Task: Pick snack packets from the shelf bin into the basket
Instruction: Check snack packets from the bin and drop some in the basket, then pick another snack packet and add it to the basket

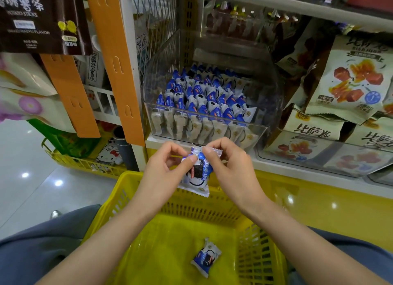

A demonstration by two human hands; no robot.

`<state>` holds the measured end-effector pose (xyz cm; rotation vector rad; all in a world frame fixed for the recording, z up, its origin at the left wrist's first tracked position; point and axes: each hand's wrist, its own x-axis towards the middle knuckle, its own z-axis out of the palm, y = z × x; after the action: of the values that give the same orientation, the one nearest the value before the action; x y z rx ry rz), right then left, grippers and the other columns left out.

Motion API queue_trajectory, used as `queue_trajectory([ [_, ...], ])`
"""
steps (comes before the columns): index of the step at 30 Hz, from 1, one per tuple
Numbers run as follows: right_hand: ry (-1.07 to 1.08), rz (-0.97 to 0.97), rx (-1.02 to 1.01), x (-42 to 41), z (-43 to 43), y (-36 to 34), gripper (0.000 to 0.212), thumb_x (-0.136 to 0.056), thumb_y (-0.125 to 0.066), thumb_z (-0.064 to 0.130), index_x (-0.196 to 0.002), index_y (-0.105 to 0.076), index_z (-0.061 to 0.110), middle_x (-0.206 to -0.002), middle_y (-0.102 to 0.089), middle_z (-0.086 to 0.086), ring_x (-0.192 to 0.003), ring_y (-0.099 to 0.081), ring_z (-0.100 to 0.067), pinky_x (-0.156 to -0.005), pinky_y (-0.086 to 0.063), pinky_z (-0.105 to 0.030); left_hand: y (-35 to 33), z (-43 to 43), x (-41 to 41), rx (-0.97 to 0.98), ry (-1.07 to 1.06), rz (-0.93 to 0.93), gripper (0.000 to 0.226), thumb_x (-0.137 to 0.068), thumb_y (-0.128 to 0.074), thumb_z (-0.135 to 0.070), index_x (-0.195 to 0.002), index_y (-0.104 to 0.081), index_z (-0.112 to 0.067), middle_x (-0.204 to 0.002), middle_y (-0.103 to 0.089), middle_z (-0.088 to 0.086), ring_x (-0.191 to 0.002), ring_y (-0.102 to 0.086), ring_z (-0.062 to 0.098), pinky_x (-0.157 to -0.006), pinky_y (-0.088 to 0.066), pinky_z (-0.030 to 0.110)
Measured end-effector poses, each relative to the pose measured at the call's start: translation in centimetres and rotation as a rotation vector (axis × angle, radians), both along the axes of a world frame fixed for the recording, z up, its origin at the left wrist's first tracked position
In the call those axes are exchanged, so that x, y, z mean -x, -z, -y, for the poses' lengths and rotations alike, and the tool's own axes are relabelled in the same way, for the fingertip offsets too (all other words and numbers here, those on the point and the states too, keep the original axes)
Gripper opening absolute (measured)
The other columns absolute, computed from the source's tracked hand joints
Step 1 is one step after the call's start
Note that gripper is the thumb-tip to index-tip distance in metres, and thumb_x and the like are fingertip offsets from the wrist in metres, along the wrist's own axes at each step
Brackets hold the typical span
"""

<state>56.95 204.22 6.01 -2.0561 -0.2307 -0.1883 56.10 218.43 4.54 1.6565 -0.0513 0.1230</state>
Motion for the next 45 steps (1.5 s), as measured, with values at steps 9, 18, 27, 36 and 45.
queue_trajectory([
  [9,0.055,-0.372,-0.326,1.0,1.3,1.7,0.014,-0.091,-0.056,0.018,-0.081,-0.062,0.011,-0.074,-0.067,-0.005,-0.062,-0.064,-0.007,-0.056,-0.053,-0.024,2.0,1.7,1.4,0.138,0.233,-0.305,0.021,-0.093,-0.048,-0.026,-0.098,-0.059,-0.008,-0.086,-0.07,0.0,-0.079,-0.065,0.004,-0.066,-0.05,0.015],
  [18,0.03,-0.514,-0.231,4.1,6.5,6.7,0.012,-0.092,-0.053,0.011,-0.082,-0.057,0.016,-0.08,-0.063,-0.004,-0.067,-0.061,-0.006,-0.058,-0.051,-0.016,7.7,5.1,3.5,0.052,0.314,-0.439,0.01,-0.094,-0.05,-0.017,-0.096,-0.054,-0.008,-0.084,-0.063,0.005,-0.076,-0.057,0.011,-0.067,-0.043,0.015],
  [27,0.367,-0.319,0.435,6.9,13.2,15.8,0.042,-0.096,-0.046,0.021,-0.133,-0.039,0.003,-0.129,-0.044,-0.016,-0.119,-0.04,-0.028,-0.098,-0.029,-0.029,18.6,8.2,7.0,-0.026,0.227,-0.771,0.008,-0.093,-0.051,-0.01,-0.098,-0.052,-0.004,-0.088,-0.059,0.007,-0.067,-0.061,0.01,-0.052,-0.049,0.015],
  [36,0.478,-0.252,0.367,7.0,13.4,18.8,0.049,-0.097,-0.04,0.028,-0.142,-0.03,0.009,-0.138,-0.038,-0.008,-0.128,-0.03,-0.018,-0.102,-0.021,-0.021,27.5,6.4,3.7,-0.366,0.043,-0.896,0.043,-0.085,-0.062,-0.001,-0.121,-0.042,0.011,-0.121,-0.054,0.025,-0.109,-0.055,0.036,-0.082,-0.045,0.04],
  [45,0.477,-0.205,0.405,7.0,13.2,18.8,0.051,-0.095,-0.049,0.022,-0.141,-0.034,0.008,-0.133,-0.044,-0.01,-0.122,-0.041,-0.021,-0.095,-0.032,-0.023,32.5,4.7,3.3,-0.633,0.12,-0.936,0.034,-0.087,-0.059,-0.003,-0.117,-0.047,0.008,-0.118,-0.056,0.027,-0.107,-0.056,0.037,-0.071,-0.043,0.035],
])
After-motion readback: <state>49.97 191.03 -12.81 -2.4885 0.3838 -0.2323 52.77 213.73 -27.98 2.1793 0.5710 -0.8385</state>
